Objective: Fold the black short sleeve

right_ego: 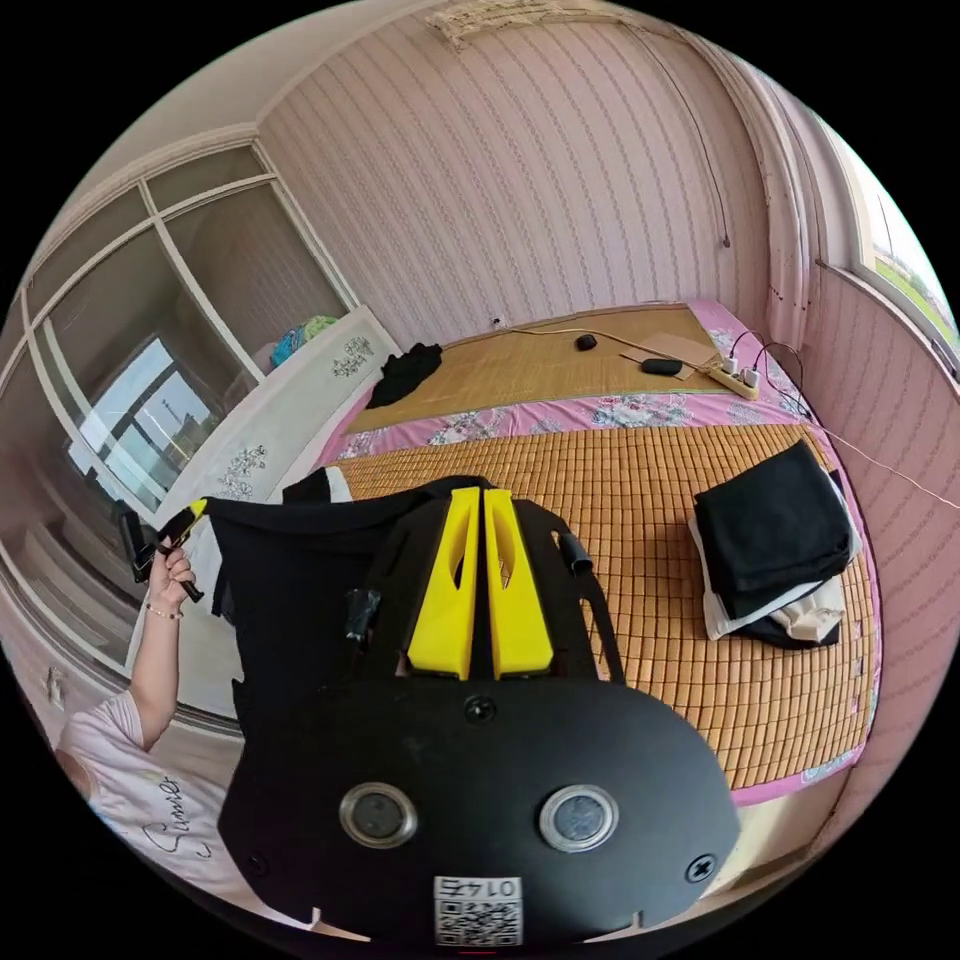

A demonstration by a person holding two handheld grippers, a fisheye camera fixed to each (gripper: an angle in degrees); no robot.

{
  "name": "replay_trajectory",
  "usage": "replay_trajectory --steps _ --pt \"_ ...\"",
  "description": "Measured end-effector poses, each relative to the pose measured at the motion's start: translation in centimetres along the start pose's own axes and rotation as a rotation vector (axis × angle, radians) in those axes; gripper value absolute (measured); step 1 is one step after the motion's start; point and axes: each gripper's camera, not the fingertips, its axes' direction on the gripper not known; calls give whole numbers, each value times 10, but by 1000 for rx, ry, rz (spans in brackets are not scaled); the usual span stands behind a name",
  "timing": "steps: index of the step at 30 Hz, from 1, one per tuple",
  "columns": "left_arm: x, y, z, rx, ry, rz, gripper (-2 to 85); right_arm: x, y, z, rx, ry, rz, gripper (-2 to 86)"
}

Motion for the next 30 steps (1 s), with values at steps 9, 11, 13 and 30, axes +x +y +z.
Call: replay_trajectory --steps 9,11,13,30 --pt "0 -29 18 132 -14 111 -10 -76 -66 -85 395 -72 -142 1" --pt "-19 -10 41 51 -49 77 -10 -70 -51 -67 323 -48 -120 1" --pt "-52 23 77 -73 -52 -7 -10 -55 -22 -28 183 -10 -67 1" --pt "-135 194 232 -727 -127 -262 -10 -54 75 106 -552 139 244 1"
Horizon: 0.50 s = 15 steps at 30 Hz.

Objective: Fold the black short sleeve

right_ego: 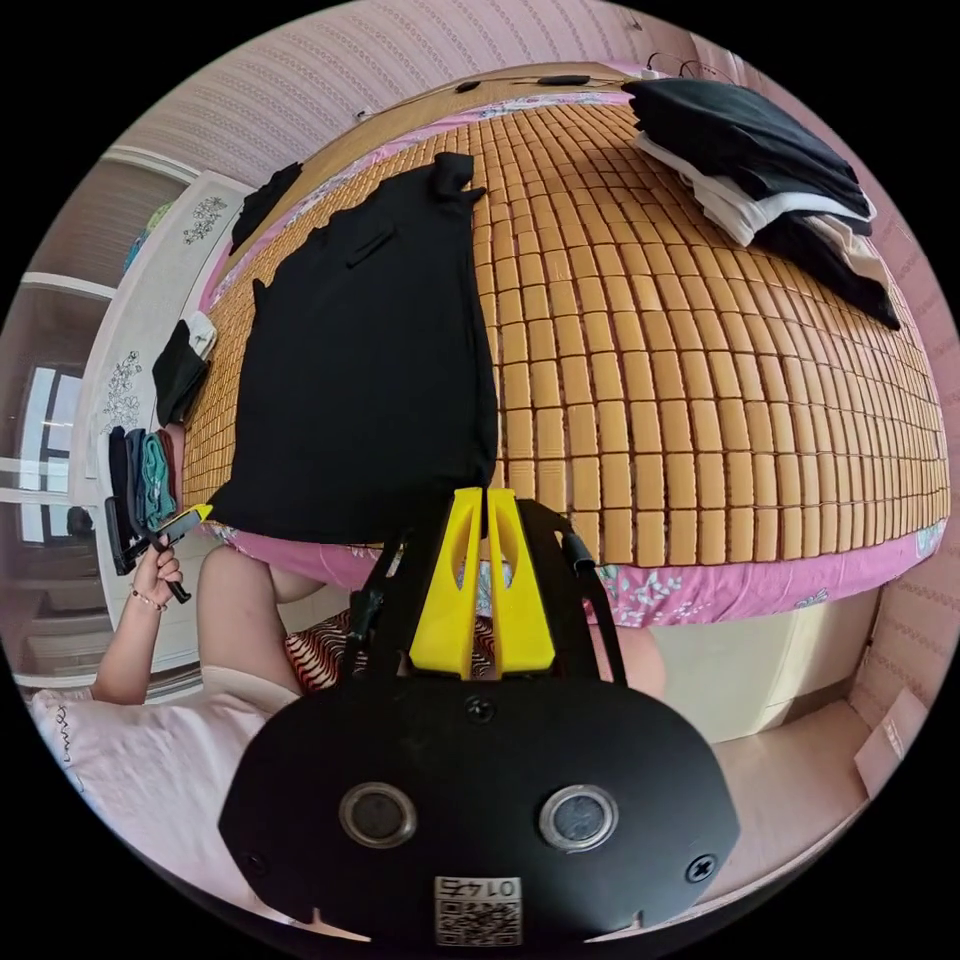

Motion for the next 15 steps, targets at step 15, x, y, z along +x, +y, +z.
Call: replay_trajectory --steps 15 --pt "4 5 2 -73 -6 30 -10 -106 -48 -73 -177 174 -101 1"
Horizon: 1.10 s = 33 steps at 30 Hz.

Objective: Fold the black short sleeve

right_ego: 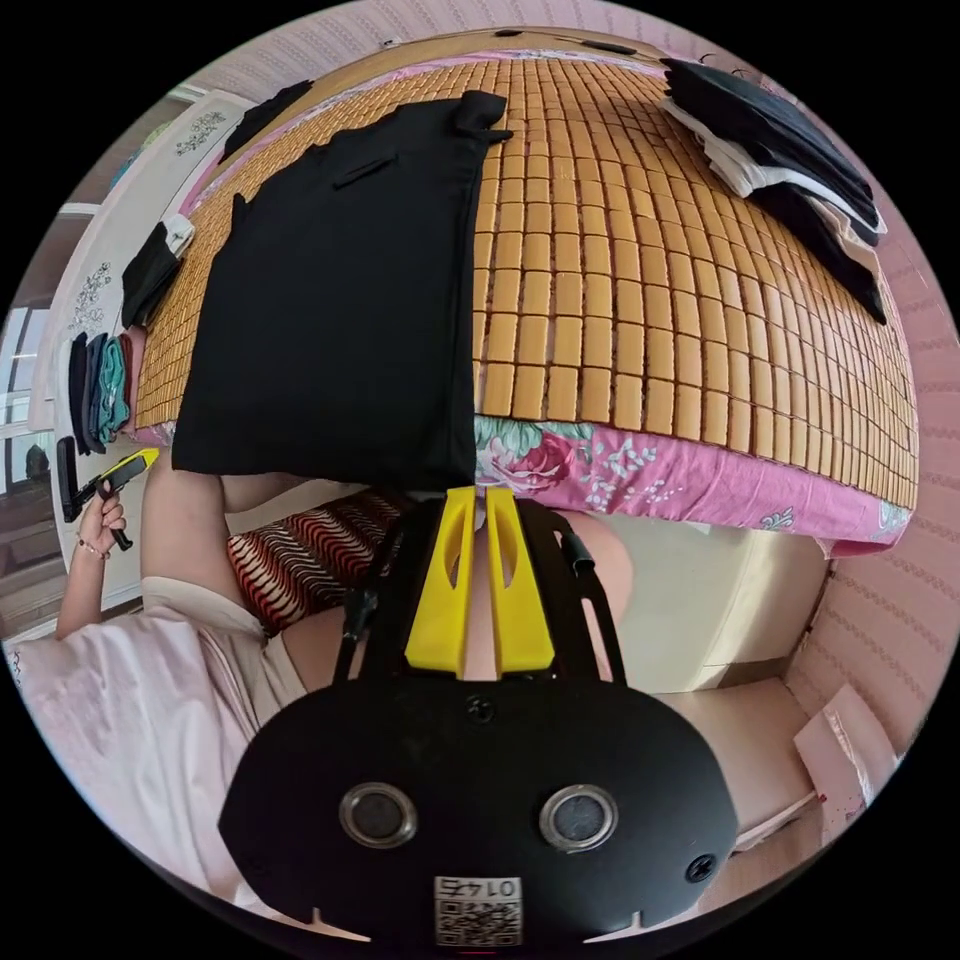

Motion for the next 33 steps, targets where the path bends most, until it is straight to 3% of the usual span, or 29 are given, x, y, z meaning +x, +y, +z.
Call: replay_trajectory --steps 5,10,15,22,27,30,33 --pt "0 -35 -17 90 -101 24 -10 -67 -79 -63 91 75 -179 2" --pt "-9 -131 -10 264 -143 -1 -9 -228 -248 -105 222 23 -574 19" --pt "-19 -215 3 357 -120 -44 3 -375 -408 -103 253 -34 -823 55" --pt "-25 -275 28 246 -67 -91 54 -496 -548 -59 194 101 -799 92" --pt "-14 -291 33 178 -83 -76 28 -512 -568 -45 199 170 -762 20" --pt "-7 -298 30 170 -62 -98 -2 -514 -574 -46 169 110 -772 9" --pt "8 -298 21 203 -91 -100 -8 -515 -576 -60 199 -81 -830 8"
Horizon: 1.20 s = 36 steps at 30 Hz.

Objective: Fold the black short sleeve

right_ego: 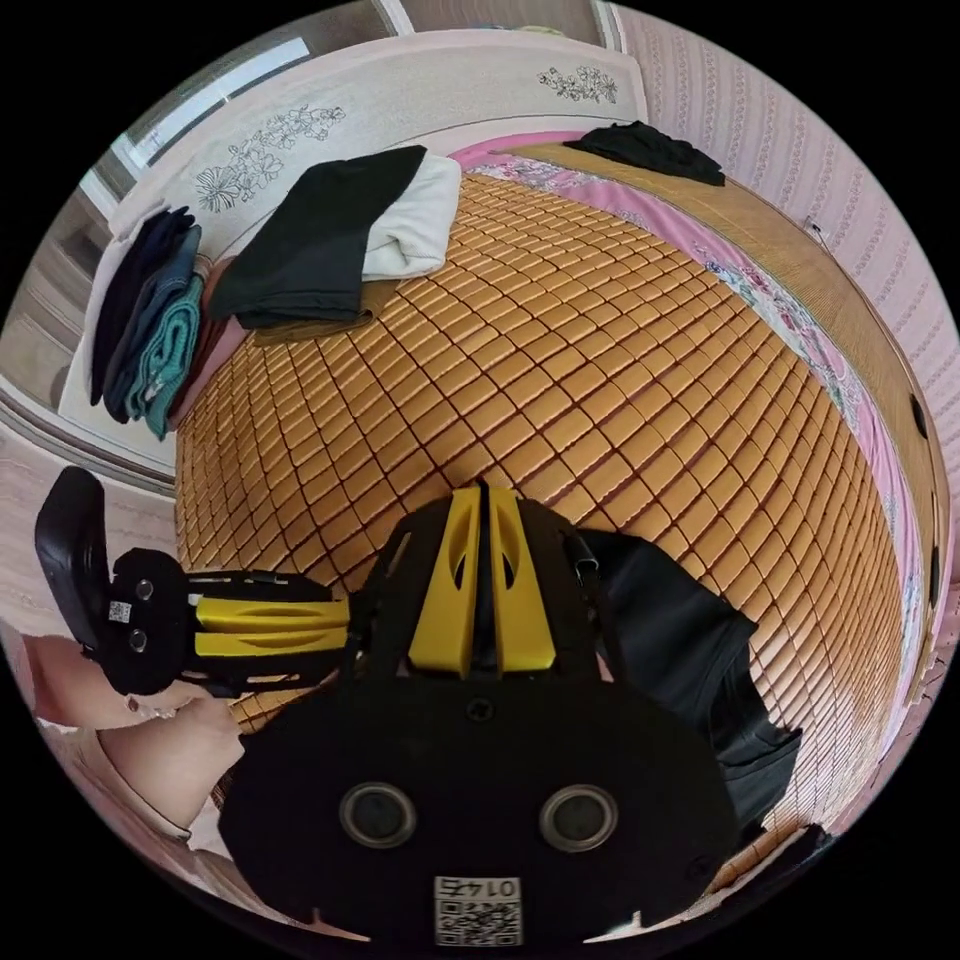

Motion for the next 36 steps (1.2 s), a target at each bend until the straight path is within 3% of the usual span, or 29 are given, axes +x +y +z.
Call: replay_trajectory --steps 6,9,14,17,22,25,30,36 --pt "25 -1 2 13 -64 -52 -9 -8 -7 53 -101 -41 -76 19" --pt "33 -8 7 10 -43 -107 -6 -7 3 54 -63 -29 -73 70" --pt "55 -20 -3 8 -56 -132 14 21 68 -4 164 -97 54 86" --pt "79 -30 -17 8 -96 -106 18 51 163 -44 268 -63 244 80" --pt "161 -68 -24 16 -97 87 7 91 385 -71 186 184 714 59" --pt "230 -101 -4 2 -29 243 6 98 484 -67 115 228 907 57" --pt "351 -161 42 -27 108 468 9 93 560 -46 169 196 1008 73" --pt "492 -227 99 -95 128 746 40 102 609 3 270 109 1087 82"
